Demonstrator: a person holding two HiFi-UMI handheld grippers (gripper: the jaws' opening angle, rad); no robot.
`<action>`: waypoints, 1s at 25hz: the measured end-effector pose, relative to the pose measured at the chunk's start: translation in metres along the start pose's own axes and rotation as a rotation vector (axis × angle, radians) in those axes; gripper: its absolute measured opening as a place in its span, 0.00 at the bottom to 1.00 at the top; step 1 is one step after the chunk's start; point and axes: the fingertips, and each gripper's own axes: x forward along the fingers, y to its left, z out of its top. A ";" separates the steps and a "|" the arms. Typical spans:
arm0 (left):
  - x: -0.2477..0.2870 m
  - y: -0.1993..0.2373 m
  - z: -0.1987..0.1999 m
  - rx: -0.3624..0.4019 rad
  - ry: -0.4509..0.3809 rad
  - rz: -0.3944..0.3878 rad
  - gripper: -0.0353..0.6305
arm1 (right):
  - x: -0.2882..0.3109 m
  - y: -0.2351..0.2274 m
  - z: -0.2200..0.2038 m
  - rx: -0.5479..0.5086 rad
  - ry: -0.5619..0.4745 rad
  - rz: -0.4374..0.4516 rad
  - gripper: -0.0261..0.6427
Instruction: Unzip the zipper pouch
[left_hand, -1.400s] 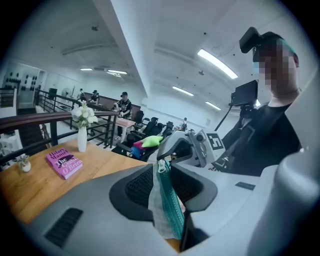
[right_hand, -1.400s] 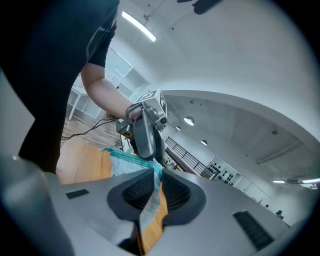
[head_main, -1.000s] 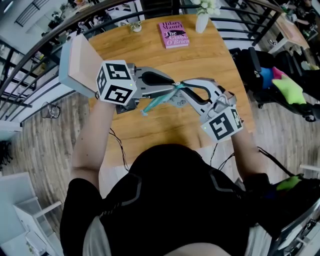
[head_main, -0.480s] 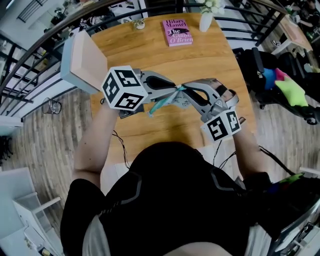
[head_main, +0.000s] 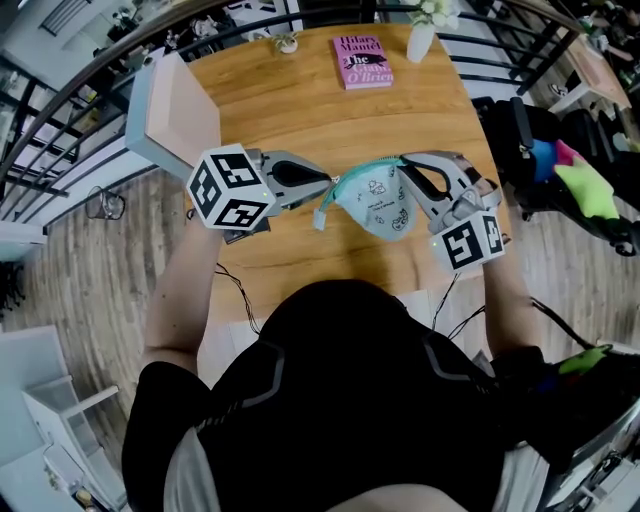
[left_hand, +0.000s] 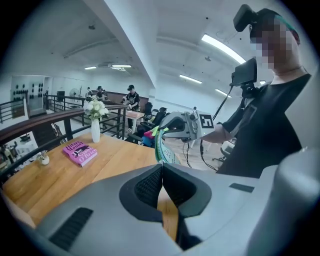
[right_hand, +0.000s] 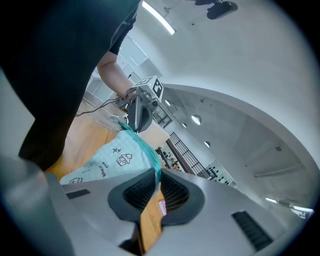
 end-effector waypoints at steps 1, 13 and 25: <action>0.001 0.000 -0.001 0.000 -0.001 0.002 0.10 | 0.001 0.000 0.000 0.003 -0.005 -0.002 0.10; -0.005 0.002 -0.006 -0.010 -0.010 0.047 0.10 | 0.008 -0.006 -0.008 0.066 0.021 -0.026 0.10; -0.011 0.002 -0.010 -0.004 -0.007 0.071 0.10 | 0.011 -0.009 -0.015 0.078 0.022 -0.027 0.10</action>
